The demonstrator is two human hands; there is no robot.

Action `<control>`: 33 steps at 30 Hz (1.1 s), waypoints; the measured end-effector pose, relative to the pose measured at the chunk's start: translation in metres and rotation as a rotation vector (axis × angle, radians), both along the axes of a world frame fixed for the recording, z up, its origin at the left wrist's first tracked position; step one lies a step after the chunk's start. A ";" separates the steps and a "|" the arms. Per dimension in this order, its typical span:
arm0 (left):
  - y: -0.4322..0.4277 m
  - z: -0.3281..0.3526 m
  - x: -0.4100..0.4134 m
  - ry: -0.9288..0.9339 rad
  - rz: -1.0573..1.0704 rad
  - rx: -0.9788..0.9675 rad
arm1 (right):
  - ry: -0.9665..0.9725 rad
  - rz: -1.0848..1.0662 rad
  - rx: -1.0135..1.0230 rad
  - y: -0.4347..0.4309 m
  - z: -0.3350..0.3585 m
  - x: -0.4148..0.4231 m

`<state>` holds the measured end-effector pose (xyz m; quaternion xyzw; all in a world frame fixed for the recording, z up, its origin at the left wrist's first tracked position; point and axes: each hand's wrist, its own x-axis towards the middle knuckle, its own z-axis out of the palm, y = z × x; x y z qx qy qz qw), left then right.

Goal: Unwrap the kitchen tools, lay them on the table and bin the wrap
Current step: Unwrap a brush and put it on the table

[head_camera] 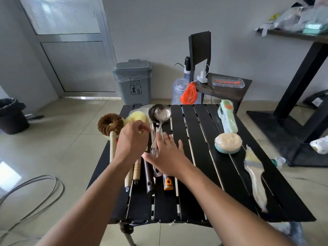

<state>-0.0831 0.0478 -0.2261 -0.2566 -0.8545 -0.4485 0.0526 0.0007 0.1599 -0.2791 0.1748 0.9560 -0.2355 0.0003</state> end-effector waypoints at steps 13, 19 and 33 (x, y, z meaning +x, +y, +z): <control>0.018 0.015 0.019 -0.019 -0.095 0.024 | 0.132 -0.085 -0.158 0.010 0.035 0.032; 0.047 0.021 0.050 -0.028 -0.187 0.036 | 0.181 -0.197 -0.064 0.047 0.059 0.082; 0.137 0.012 0.186 -0.126 -0.582 -0.204 | -0.172 -0.544 0.081 0.110 0.066 0.231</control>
